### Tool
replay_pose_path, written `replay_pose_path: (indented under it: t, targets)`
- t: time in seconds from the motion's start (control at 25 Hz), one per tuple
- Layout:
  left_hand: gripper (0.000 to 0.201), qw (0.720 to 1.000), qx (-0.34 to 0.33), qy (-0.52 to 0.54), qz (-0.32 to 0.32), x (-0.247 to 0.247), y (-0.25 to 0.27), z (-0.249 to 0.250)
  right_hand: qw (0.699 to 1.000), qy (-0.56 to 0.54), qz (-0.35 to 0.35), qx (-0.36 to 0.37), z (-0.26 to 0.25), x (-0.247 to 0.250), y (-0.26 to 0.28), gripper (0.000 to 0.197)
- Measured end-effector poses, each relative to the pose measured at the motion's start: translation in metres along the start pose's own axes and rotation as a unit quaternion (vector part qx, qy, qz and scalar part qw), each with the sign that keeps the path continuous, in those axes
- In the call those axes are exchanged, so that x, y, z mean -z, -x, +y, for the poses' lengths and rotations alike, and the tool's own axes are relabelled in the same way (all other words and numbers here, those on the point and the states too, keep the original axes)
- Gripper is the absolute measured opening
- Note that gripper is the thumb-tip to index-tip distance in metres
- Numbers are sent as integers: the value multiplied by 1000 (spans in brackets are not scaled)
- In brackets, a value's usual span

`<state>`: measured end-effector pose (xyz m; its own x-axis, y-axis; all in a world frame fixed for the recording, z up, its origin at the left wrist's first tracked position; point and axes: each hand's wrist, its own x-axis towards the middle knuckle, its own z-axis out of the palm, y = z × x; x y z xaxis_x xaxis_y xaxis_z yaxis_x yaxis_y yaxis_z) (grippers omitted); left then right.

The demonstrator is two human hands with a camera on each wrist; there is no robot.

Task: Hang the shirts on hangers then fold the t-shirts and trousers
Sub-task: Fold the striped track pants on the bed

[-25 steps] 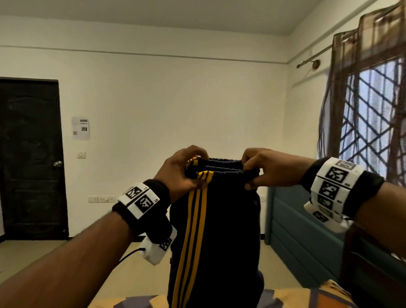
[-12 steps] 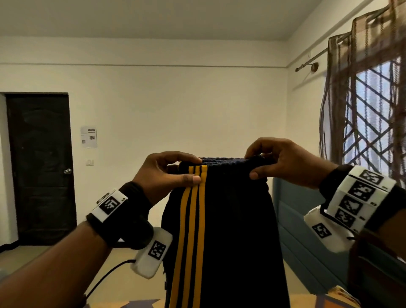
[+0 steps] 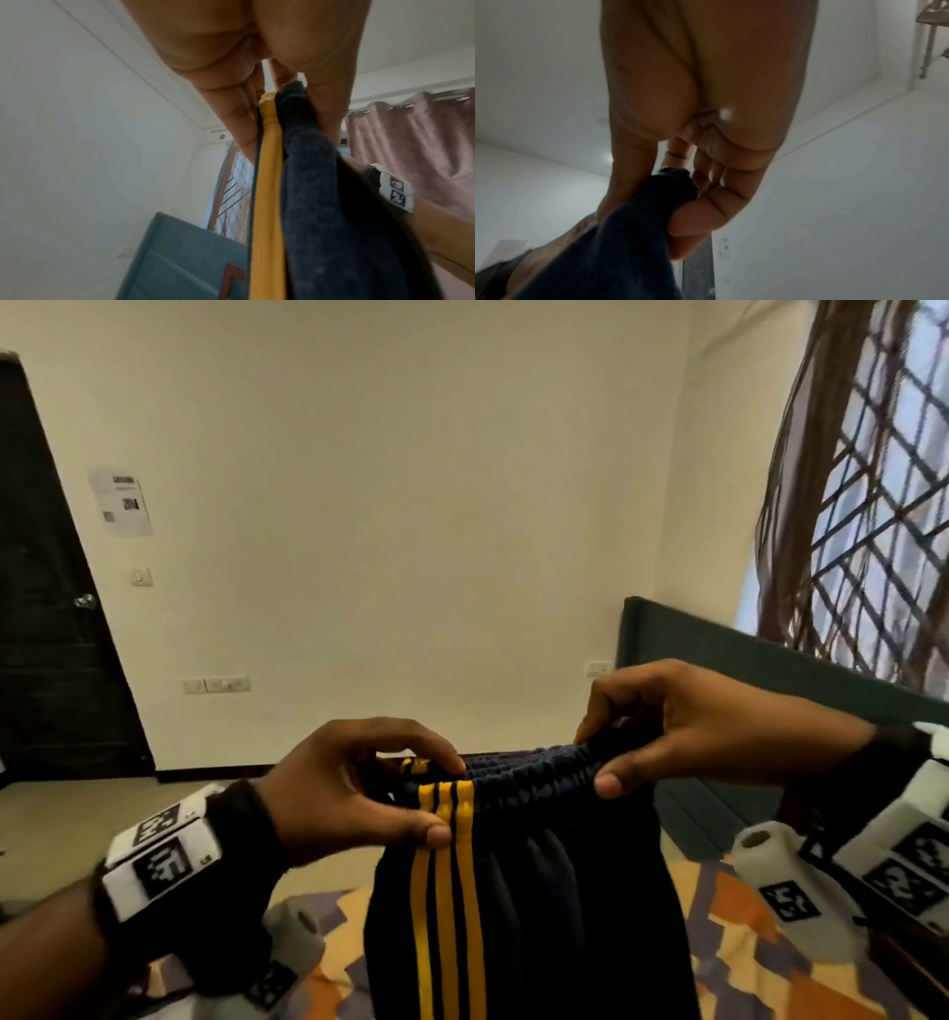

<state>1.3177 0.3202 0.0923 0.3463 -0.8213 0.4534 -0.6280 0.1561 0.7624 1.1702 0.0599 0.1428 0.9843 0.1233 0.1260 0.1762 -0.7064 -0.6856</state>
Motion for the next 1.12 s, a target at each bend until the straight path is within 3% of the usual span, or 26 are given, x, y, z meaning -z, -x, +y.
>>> replay_pose_path:
  t: [0.12, 0.24, 0.32, 0.4, 0.48, 0.56, 0.64, 0.72, 0.8, 0.96, 1.04, 1.12]
  targets:
    - [43, 991, 104, -72, 50, -1, -86, -110, 996, 20, 48, -68, 102, 12, -90, 33]
    - [70, 937, 277, -170, 128, -12, -134, -267, 974, 97, 76, -189, 242, -3, -172, 55]
    - [63, 899, 390, -156, 128, -47, -98, -349, 968, 55, 57, -239, 325, -58, -180, 35]
    - [47, 863, 477, -160, 41, -98, -25, -420, 954, 55, -18, -295, 410, -145, -152, 15]
    - [35, 803, 569, -153, -86, -152, 53, -467, 915, 71, -137, -373, 475, -244, -99, 18]
    - [31, 753, 620, -156, -157, -204, 122, -510, 870, 47, -216, -440, 522, -338, -44, 19]
    - [29, 728, 643, -136, -193, -250, 169, -537, 840, -1, -217, -497, 544, -401, -14, 15]
    - [30, 712, 667, -103, -191, -299, 203, -563, 831, -57, -176, -524, 563, -465, -3, 12]
    - [37, 721, 675, -68, -141, -318, 203, -568, 837, -81, -138, -523, 557, -485, -6, 22]
    - [53, 709, 701, -53, -63, -364, 266, -596, 832, -157, -180, -501, 551, -578, 14, 14]
    - [63, 692, 720, -53, -21, -371, 299, -596, 830, -153, -154, -513, 539, -611, 28, 50]
    - [67, 660, 750, 5, 43, -376, 330, -591, 831, -143, -113, -526, 534, -631, 35, 62]
